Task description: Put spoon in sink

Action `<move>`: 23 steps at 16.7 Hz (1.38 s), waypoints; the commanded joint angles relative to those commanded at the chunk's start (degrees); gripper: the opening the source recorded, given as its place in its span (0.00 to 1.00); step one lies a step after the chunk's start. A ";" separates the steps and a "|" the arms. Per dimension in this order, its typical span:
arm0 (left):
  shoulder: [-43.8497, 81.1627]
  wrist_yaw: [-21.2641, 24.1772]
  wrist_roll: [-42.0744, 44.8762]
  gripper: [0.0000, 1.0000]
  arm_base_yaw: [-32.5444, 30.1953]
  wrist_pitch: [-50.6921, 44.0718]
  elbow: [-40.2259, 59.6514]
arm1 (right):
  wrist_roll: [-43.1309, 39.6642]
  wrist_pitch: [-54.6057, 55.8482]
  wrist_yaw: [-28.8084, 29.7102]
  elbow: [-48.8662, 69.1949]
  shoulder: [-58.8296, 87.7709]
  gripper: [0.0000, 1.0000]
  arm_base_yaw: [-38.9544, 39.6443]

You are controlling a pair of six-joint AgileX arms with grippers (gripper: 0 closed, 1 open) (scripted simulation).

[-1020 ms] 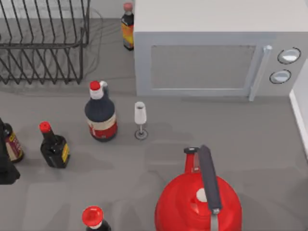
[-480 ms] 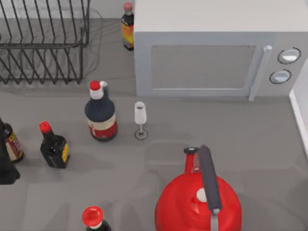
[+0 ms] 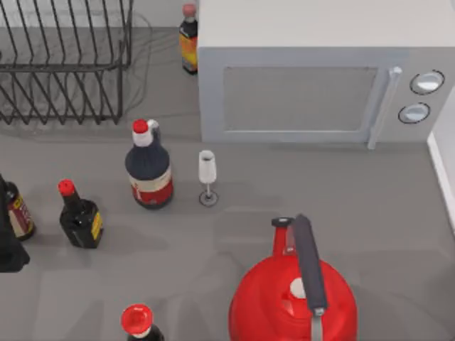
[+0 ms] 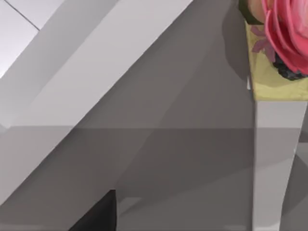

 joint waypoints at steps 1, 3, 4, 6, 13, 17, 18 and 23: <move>0.00 0.00 0.00 1.00 0.00 0.00 0.00 | -0.10 -4.98 1.11 2.33 -3.90 0.00 0.25; 0.00 0.00 0.00 1.00 0.00 0.00 0.00 | 0.03 -5.91 1.12 3.17 -4.13 0.00 0.19; 0.00 0.00 0.00 1.00 0.00 0.00 0.00 | 0.08 -7.29 1.13 4.27 -4.59 0.00 0.18; 0.00 0.00 0.00 1.00 0.00 0.00 0.00 | 0.02 -11.87 1.16 7.32 -6.25 0.00 0.21; 0.00 0.00 0.00 1.00 0.00 0.00 0.00 | -0.44 -30.47 1.12 18.04 -13.40 0.00 0.01; 0.00 0.00 0.00 1.00 0.00 0.00 0.00 | -0.51 -31.03 1.12 18.45 -13.85 0.00 -0.01; 0.00 0.00 0.00 1.00 0.00 0.00 0.00 | -0.41 -30.86 1.09 18.28 -13.62 0.00 0.08; 0.00 0.00 0.00 1.00 0.00 0.00 0.00 | -0.20 -33.51 1.13 24.35 -8.21 0.00 -0.17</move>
